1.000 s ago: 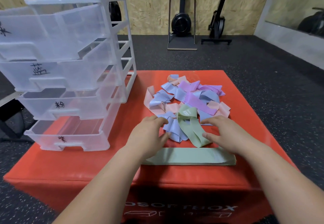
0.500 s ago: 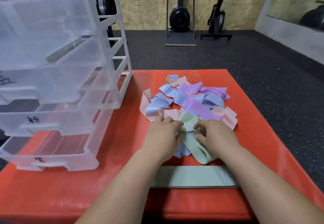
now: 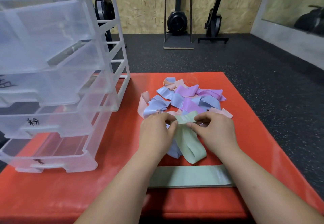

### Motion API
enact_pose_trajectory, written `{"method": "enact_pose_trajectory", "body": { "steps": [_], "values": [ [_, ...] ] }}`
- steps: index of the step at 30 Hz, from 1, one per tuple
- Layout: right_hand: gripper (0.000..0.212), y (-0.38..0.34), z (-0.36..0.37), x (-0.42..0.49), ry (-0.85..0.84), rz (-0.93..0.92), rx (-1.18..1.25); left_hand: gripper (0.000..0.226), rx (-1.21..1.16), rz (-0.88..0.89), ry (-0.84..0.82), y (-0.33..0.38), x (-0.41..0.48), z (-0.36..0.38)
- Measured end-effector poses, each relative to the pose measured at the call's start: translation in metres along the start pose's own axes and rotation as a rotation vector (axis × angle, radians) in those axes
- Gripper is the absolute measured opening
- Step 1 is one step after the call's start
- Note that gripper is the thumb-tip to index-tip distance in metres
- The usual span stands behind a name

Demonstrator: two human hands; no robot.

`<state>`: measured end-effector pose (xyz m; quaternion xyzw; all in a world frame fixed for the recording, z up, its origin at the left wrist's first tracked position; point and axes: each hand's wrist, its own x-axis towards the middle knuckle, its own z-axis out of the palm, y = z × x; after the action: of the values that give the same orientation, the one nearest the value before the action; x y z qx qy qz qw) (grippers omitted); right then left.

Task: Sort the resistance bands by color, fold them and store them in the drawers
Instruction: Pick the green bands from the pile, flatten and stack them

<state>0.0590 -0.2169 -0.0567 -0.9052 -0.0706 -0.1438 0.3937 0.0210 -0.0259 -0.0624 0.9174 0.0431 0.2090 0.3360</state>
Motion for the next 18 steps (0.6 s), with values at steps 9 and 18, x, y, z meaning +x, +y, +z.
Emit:
{"method": "enact_pose_trajectory", "body": {
  "steps": [9,18],
  "values": [
    [0.02,0.015,-0.021,0.0,-0.09,0.085,0.114,0.015,-0.229,-0.238,0.085,-0.002,-0.007,-0.022],
    [0.027,0.001,0.013,-0.013,-0.312,-0.14,-0.148,0.027,-0.148,-0.28,0.054,0.0,-0.01,-0.024]
  ]
}}
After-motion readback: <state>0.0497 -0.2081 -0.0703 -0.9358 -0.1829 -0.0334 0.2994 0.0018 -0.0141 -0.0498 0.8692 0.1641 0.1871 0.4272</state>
